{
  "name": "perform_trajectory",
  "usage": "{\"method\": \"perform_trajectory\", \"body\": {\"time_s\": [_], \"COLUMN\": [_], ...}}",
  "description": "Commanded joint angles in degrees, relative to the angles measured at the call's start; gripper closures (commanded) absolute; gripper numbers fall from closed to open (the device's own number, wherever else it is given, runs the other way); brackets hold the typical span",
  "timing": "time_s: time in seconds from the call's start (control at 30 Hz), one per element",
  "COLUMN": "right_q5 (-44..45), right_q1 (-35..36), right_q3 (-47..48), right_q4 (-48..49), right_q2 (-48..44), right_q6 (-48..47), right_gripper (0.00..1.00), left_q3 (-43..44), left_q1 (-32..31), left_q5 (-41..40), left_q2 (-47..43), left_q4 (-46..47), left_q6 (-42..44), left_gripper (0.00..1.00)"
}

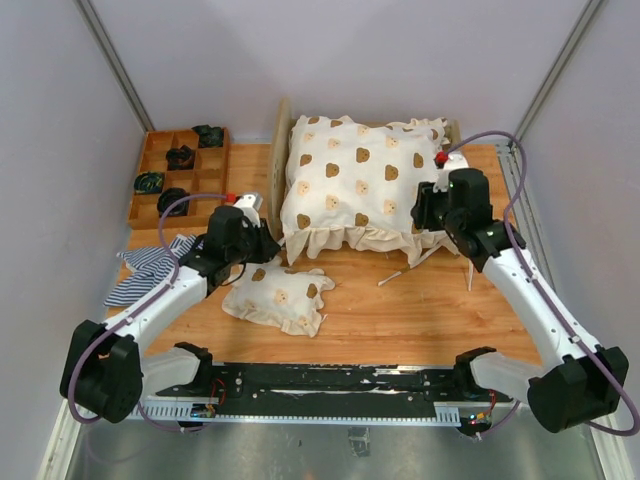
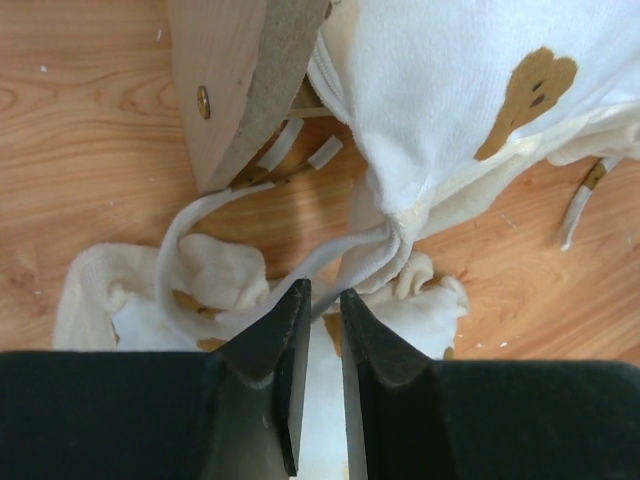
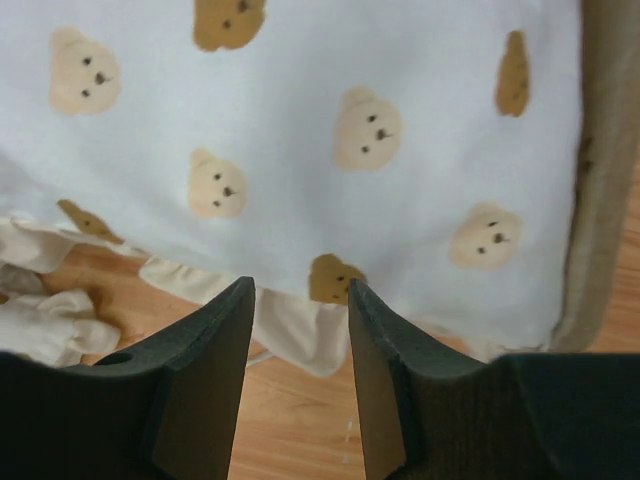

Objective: Set up the pet bed

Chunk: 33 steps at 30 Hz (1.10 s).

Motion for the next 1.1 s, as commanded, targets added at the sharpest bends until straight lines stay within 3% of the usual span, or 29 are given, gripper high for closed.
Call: {"method": "perform_trajectory", "body": {"time_s": [0.0, 0.13, 0.33, 0.63, 0.73, 0.93, 1.07], "right_q5": [-2.2, -4.1, -7.4, 0.9, 1.8, 0.1, -4.8], "right_q1": [6.7, 13.0, 17.6, 30.3, 33.6, 35.6, 36.1], "right_q3": [-4.1, -9.6, -15.3, -15.5, -13.6, -15.2, -13.4], "right_q4": [8.6, 18.2, 32.9, 49.7, 53.6, 63.9, 62.7], "right_q2": [-1.4, -1.6, 1.0, 10.8, 15.5, 22.1, 24.1], "right_q6": [3.1, 2.7, 4.0, 0.9, -5.7, -27.6, -35.5], "right_gripper": [0.57, 0.57, 0.54, 0.47, 0.46, 0.40, 0.35], "left_q3": [0.2, 2.6, 8.9, 13.8, 14.8, 15.6, 15.5], "left_q1": [-0.4, -0.3, -0.3, -0.3, -0.3, -0.4, -0.3], "left_q5": [1.3, 2.1, 2.4, 3.1, 3.2, 5.1, 6.2], "left_q2": [-0.5, -1.0, -0.8, 0.2, 0.8, 1.6, 1.6], "left_q4": [2.2, 2.3, 1.1, 0.3, 0.3, 0.1, 0.4], "left_q6": [0.4, 0.6, 0.6, 0.1, 0.1, -0.7, -1.5], "left_gripper": [0.84, 1.00, 1.00, 1.00, 1.00, 1.00, 1.00]}}
